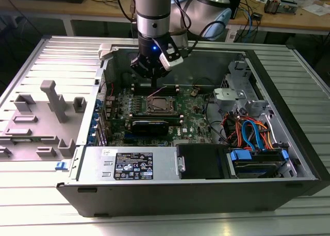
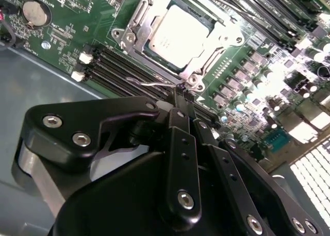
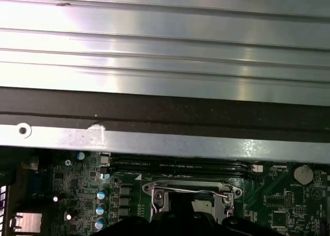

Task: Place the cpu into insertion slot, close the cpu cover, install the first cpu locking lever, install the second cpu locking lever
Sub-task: 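Install the first cpu locking lever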

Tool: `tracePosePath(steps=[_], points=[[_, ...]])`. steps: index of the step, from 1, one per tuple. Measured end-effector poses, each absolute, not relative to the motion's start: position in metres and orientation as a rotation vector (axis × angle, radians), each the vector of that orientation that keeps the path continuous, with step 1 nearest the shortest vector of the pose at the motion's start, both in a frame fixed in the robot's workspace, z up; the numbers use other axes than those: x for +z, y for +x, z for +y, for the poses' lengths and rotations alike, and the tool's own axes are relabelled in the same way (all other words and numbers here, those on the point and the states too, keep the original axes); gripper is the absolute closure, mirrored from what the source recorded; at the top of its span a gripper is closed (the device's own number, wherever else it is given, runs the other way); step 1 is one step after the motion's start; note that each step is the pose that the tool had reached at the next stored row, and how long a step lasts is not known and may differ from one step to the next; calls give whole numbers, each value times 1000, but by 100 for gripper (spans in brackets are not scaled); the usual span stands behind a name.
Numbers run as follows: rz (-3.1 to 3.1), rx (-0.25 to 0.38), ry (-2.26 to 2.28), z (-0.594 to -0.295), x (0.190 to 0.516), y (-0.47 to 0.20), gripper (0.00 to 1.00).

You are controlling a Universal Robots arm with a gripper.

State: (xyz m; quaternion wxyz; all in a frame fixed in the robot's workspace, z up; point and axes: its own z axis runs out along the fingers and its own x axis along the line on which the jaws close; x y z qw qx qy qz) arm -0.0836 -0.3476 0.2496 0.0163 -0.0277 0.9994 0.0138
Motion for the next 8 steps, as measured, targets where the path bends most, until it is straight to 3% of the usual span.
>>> tracePosePath(steps=[8], points=[[3107, 45, -86, -346, 238, -78, 89]])
